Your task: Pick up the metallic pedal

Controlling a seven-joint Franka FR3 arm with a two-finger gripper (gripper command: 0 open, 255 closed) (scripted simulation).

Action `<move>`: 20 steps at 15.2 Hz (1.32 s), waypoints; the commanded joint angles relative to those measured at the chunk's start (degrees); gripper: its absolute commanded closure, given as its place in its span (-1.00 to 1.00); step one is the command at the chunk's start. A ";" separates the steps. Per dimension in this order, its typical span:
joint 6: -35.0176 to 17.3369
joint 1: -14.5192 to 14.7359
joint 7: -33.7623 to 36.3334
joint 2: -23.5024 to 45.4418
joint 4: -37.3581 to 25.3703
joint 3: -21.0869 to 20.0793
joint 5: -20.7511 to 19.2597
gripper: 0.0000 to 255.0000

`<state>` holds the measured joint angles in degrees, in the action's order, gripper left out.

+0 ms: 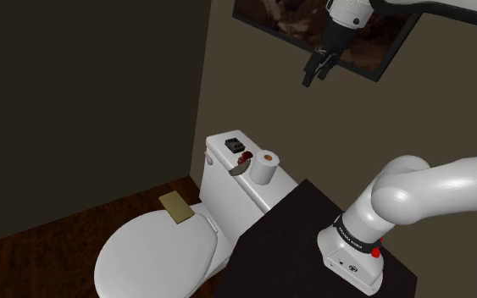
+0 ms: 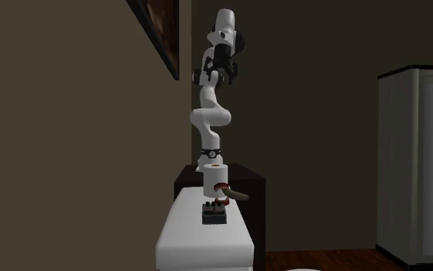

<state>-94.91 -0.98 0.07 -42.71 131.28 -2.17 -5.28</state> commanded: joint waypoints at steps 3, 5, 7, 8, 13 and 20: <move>-2.63 -0.03 -1.65 3.19 0.45 1.45 -0.05 -1.00; -5.18 -0.03 -3.33 6.61 0.63 2.85 -0.01 -1.00; -7.64 -0.01 -5.04 10.24 0.52 4.18 0.14 -1.00; -8.83 0.02 -5.91 12.12 0.36 4.83 0.27 -1.00; -14.24 0.16 -10.48 22.19 -1.44 7.72 1.45 -1.00; -19.87 0.20 -17.44 37.57 -6.77 10.55 4.78 -1.00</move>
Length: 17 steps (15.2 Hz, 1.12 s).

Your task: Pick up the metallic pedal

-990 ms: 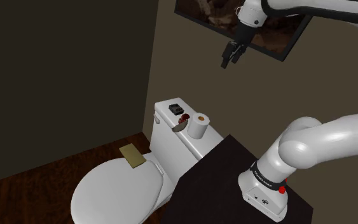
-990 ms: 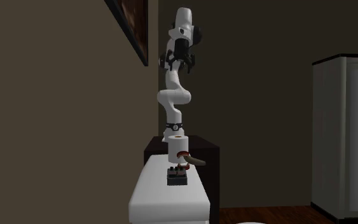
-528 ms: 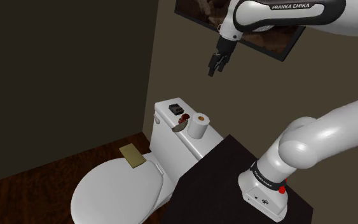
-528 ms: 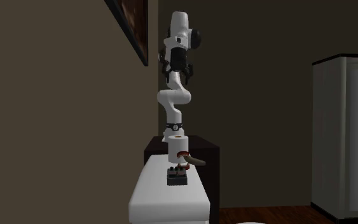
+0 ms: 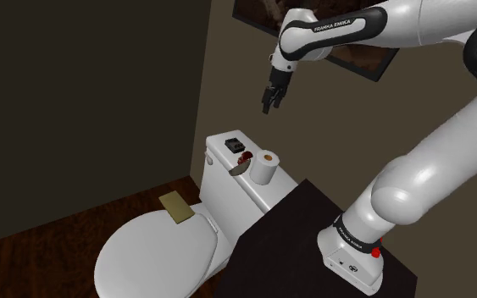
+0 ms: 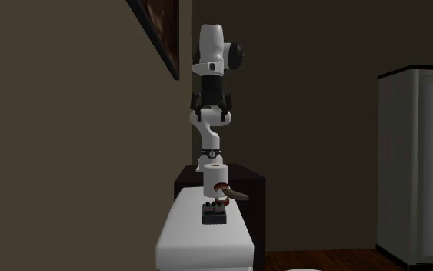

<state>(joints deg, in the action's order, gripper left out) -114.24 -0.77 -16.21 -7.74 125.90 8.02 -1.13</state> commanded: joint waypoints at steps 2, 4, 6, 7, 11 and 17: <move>-1.64 -0.17 -3.20 7.18 -3.50 0.79 1.87 -1.00; -2.49 -0.44 -5.20 11.80 -5.86 1.03 3.16 -1.00; -3.10 -0.82 -7.12 16.45 -8.48 1.06 4.44 -1.00; -3.31 -1.05 -8.04 18.78 -9.88 1.01 5.06 -1.00; -3.55 -2.15 -11.36 28.16 -16.13 0.43 7.27 -1.00; -2.14 -4.07 -15.07 42.45 -27.59 -1.13 9.46 -1.00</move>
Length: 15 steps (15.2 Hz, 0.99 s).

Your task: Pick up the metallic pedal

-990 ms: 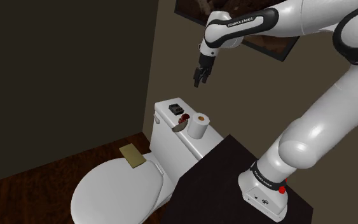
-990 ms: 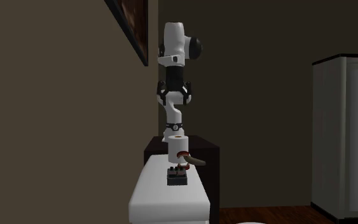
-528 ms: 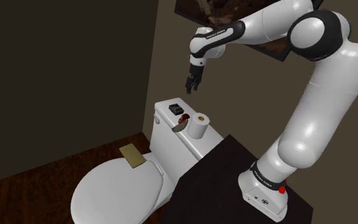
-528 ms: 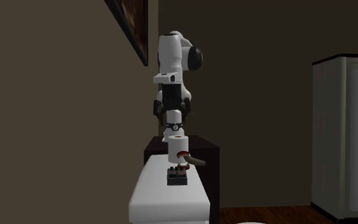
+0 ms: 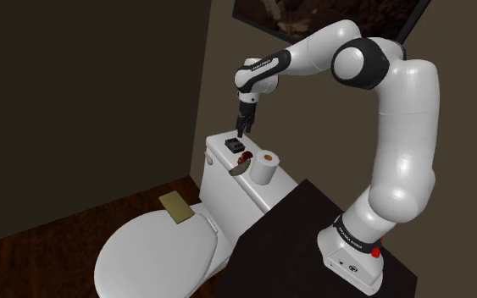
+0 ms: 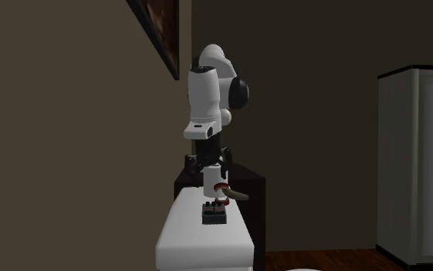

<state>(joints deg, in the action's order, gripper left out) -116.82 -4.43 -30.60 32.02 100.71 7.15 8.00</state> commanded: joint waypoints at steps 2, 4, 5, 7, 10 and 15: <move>0.35 -0.73 -1.17 5.43 -4.40 -0.59 0.60 -1.00; -0.64 -0.80 -1.29 6.47 -4.45 -0.70 0.74 -1.00; -1.13 -0.83 -1.36 7.01 -4.49 -0.75 0.81 -1.00; -2.09 -0.89 -1.48 8.10 -4.62 -0.85 0.96 -1.00; -2.82 -0.94 -1.57 8.98 -4.76 -0.93 1.07 -1.00; -2.82 -0.94 -1.57 8.89 -4.68 -0.92 1.06 1.00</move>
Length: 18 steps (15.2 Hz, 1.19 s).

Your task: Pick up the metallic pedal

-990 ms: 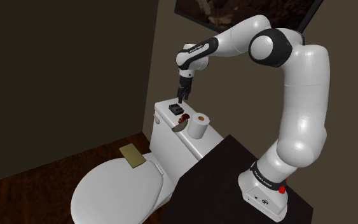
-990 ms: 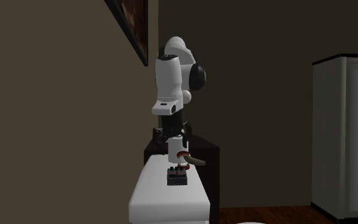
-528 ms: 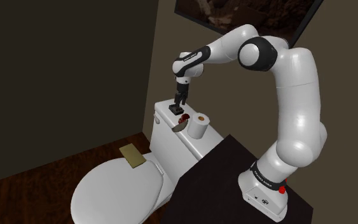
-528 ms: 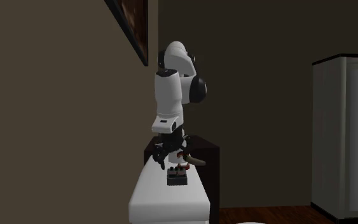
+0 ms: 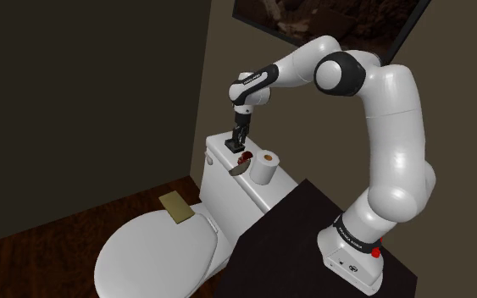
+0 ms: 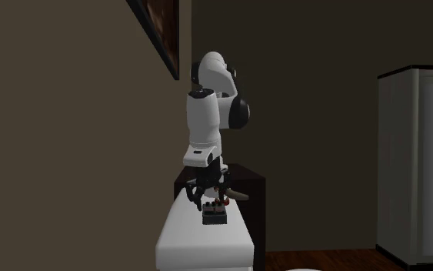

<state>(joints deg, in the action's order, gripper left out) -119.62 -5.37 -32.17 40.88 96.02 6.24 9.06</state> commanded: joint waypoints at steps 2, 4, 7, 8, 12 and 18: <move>0.00 0.01 0.00 0.02 0.00 -0.01 0.00 1.00; 0.00 0.00 0.00 0.02 -0.01 -0.01 0.00 1.00; 0.44 0.03 0.05 -0.45 0.02 0.04 -0.07 1.00; 0.91 0.07 0.11 -1.01 0.11 0.09 -0.14 1.00; 2.86 0.19 0.35 -3.14 0.27 0.29 -0.42 1.00; 5.94 0.35 0.73 -6.14 0.17 0.56 -0.85 1.00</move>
<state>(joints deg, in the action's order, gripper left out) -114.12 -5.06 -31.49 35.27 96.08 6.76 8.27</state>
